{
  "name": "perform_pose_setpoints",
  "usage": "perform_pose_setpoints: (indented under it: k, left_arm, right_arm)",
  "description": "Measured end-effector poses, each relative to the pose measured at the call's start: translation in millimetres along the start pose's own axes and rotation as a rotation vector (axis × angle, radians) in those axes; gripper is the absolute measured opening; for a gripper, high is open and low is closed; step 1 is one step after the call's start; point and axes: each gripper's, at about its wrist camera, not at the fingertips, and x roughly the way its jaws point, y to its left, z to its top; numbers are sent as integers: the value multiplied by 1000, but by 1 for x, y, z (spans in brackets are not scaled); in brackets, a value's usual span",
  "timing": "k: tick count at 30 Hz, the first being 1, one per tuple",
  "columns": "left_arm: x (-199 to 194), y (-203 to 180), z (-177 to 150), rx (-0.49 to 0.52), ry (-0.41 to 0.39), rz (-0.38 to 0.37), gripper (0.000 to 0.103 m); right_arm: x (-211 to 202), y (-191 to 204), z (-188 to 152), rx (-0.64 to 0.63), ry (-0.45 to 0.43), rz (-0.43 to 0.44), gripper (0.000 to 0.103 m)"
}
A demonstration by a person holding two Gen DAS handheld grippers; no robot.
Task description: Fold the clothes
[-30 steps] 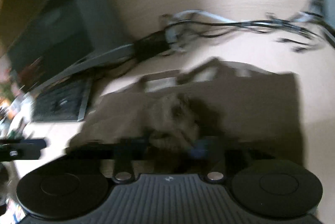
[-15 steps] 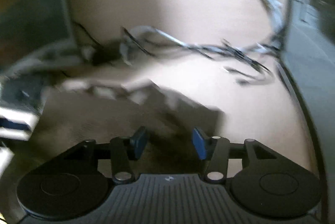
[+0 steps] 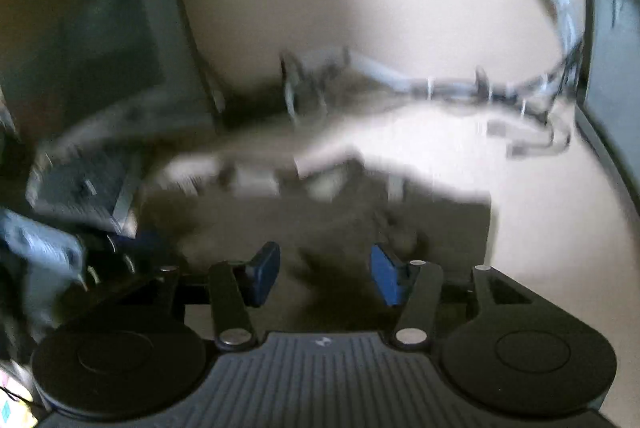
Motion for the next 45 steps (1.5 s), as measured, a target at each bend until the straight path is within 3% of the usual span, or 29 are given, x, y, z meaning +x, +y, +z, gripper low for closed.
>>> perform_pose_setpoints:
  k: [2, 5, 9, 15, 20, 21, 23, 24, 25, 27, 32, 37, 45]
  left_arm:
    - [-3, -1, 1, 4, -1, 4, 102]
    - [-19, -6, 0, 15, -24, 31, 102]
    - [-46, -8, -13, 27, -45, 121, 102]
    - [-69, 7, -52, -60, -24, 209, 102]
    - [-73, 14, -74, -116, -8, 224, 101]
    - [-69, 13, -71, -105, -11, 227, 95]
    - [-63, 11, -65, -83, -17, 233, 81]
    - [-59, 10, -62, -72, -20, 237, 64]
    - [-56, 9, -59, -61, -23, 240, 52]
    - [-49, 7, -53, -39, -29, 246, 43]
    - [-24, 4, -27, 34, -52, 293, 41]
    - [-15, 6, -5, 41, -86, 324, 44]
    - [-52, 23, -41, 1, -52, 254, 66]
  right_arm:
    - [7, 1, -4, 3, 34, -8, 48]
    - [-15, 6, 2, -15, 5, -19, 49]
    - [-45, 3, -1, -72, -24, -68, 69]
    - [-56, -27, -31, 77, 33, -186, 78]
    - [-57, -35, -55, 150, 68, -147, 78]
    - [-56, -33, -57, 144, 62, -134, 77]
    - [-53, -28, -58, 118, 55, -113, 53]
    - [-48, -24, -56, 99, 57, -117, 40]
    - [-41, -21, -53, 81, 57, -125, 37]
    - [-28, -19, -45, 58, 50, -132, 30]
    - [0, -24, -18, 31, 42, -140, 27]
    - [16, -33, 5, -2, 27, -181, 27]
    - [6, -35, 5, -21, 30, -180, 29]
